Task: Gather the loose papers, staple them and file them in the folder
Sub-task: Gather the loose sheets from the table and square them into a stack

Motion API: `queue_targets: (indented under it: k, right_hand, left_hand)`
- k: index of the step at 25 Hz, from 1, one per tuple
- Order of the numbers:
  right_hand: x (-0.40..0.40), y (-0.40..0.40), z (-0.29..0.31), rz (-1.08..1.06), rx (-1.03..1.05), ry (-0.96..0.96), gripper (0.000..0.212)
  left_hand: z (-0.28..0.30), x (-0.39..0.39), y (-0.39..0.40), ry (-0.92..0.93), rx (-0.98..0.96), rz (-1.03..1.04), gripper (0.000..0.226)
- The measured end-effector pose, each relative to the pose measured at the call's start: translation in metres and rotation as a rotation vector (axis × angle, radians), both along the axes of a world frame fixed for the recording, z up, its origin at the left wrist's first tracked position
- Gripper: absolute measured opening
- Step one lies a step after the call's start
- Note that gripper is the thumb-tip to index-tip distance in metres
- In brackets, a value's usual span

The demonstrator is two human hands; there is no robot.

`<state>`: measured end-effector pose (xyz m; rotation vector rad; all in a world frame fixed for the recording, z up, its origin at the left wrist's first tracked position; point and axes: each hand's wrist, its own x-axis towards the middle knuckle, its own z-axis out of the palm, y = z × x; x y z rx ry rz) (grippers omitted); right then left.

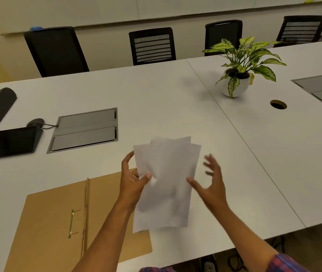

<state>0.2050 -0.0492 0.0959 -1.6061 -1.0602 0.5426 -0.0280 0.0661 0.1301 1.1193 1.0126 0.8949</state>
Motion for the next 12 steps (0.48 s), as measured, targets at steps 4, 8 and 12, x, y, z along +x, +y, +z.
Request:
queue_targets:
  k: [4, 8, 12]
  right_hand:
    - [0.032, 0.036, 0.005, 0.202, -0.089, 0.537, 0.096]
    - [0.023, 0.038, 0.025, 0.212, -0.146, 0.574, 0.061]
    - [0.007, 0.036, 0.031, 0.278, -0.101, 0.474, 0.039]
  left_hand:
    - [0.000, -0.005, 0.003, -0.183, -0.118, -0.155, 0.077]
    - [-0.007, -0.013, 0.006, -0.123, -0.094, -0.176, 0.061]
    - [-0.008, -0.018, -0.001, 0.059, -0.010, -0.132, 0.053]
